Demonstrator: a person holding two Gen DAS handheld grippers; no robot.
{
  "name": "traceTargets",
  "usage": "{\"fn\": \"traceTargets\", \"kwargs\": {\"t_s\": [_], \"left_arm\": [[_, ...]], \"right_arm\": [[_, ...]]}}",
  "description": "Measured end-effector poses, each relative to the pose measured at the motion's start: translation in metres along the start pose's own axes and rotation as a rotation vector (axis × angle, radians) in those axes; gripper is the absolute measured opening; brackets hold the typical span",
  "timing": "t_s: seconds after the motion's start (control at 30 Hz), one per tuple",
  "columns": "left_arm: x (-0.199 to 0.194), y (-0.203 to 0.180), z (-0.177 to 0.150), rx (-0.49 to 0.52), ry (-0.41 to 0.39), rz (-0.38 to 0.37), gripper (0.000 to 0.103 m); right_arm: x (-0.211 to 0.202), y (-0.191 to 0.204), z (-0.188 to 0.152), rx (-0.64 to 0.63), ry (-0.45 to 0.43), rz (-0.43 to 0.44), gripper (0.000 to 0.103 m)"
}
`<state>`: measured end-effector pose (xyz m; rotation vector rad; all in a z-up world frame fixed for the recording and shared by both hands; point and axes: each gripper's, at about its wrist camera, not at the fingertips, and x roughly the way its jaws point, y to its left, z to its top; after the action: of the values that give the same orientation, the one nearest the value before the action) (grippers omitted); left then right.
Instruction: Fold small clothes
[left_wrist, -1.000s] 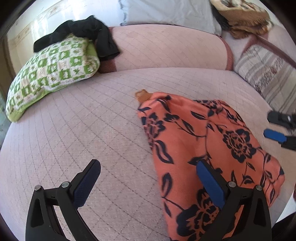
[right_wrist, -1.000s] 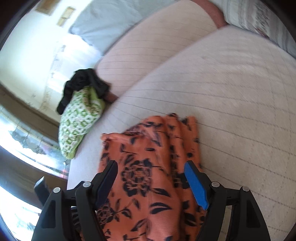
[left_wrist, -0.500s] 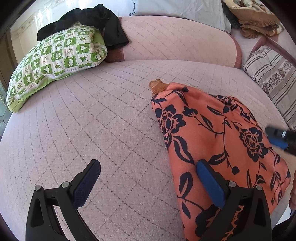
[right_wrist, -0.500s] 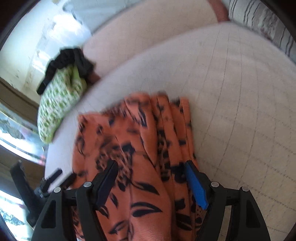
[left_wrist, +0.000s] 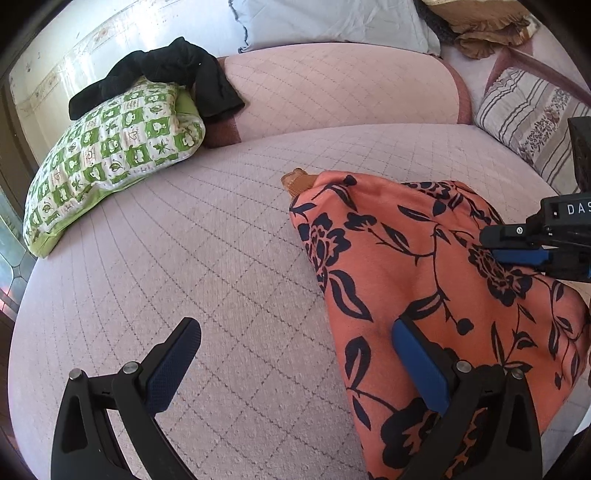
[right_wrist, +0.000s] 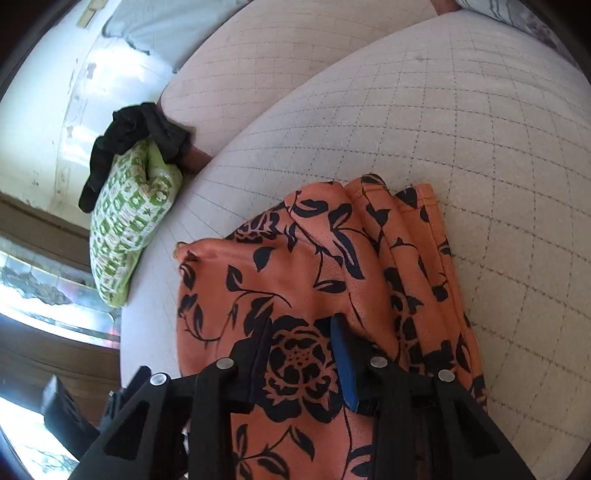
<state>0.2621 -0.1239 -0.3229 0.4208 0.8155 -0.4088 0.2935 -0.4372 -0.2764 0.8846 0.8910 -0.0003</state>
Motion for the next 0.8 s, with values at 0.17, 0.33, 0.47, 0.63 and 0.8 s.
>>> {"fn": "traceTargets", "kwargs": {"t_s": [0.17,0.33,0.47,0.63,0.8], "left_arm": [[-0.004,-0.002,-0.003,0.015,-0.003,-0.002,0.103],[-0.007,-0.005,-0.006,0.022,-0.005,0.003,0.103],[-0.010,-0.010,-0.010,0.031,-0.007,0.005,0.103],[-0.015,-0.015,-0.017,0.039,-0.002,-0.006,0.103],[-0.019,-0.020,-0.029,-0.019,0.008,-0.107,0.103]], "right_arm": [[-0.011,-0.003,-0.006,-0.034,0.012,0.006,0.035],[-0.020,-0.008,-0.024,-0.054,0.031,0.005,0.036],[-0.035,-0.005,-0.037,-0.078,0.020,-0.002,0.036],[-0.041,-0.007,-0.051,-0.103,0.065,-0.011,0.036],[-0.041,-0.005,-0.074,-0.156,0.069,-0.052,0.035]]}}
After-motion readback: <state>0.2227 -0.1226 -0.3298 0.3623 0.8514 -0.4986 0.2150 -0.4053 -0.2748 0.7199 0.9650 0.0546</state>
